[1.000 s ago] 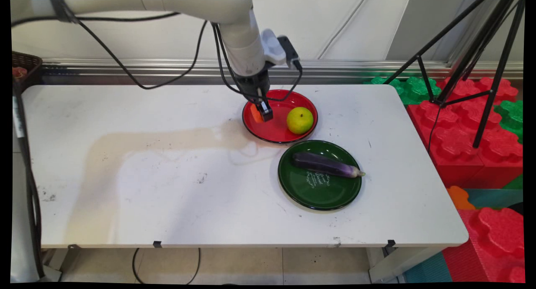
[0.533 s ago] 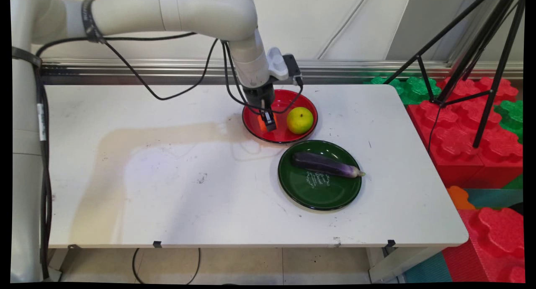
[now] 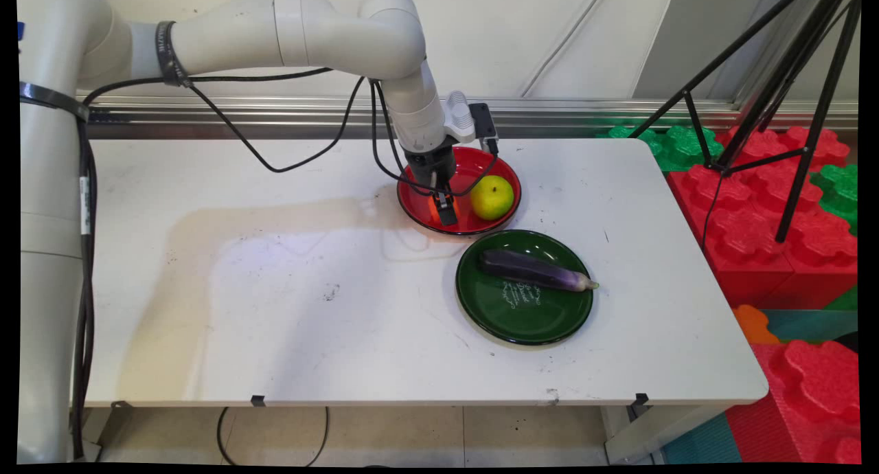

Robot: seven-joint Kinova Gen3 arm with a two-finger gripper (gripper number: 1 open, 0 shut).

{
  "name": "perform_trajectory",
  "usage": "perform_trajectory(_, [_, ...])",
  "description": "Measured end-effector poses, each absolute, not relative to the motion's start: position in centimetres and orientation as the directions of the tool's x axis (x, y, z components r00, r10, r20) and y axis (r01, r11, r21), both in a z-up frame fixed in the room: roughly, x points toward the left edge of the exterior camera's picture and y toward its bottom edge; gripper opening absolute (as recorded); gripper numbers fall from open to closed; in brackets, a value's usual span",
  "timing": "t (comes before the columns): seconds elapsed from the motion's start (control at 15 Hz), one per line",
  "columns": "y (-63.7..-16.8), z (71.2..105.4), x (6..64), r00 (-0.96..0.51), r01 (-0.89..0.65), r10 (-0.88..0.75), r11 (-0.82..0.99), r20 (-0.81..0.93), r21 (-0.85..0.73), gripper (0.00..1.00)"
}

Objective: Place the picked object on the red plate

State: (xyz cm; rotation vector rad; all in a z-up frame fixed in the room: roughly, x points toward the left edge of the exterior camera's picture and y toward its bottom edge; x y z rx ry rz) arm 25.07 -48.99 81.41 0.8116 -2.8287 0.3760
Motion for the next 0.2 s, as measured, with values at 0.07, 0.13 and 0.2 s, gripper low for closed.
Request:
perform_trajectory(0.07, [-49.04, 81.39, 25.11, -0.839, -0.534, -0.49, 0.823, 0.236, -0.193, 1.0])
perform_trajectory(0.13, [-49.06, 81.42, 25.13, -0.841, -0.531, -0.486, 0.825, 0.237, -0.195, 1.0])
perform_trajectory(0.2, [-49.1, 81.5, 25.16, -0.844, -0.526, -0.48, 0.827, 0.238, -0.198, 1.0])
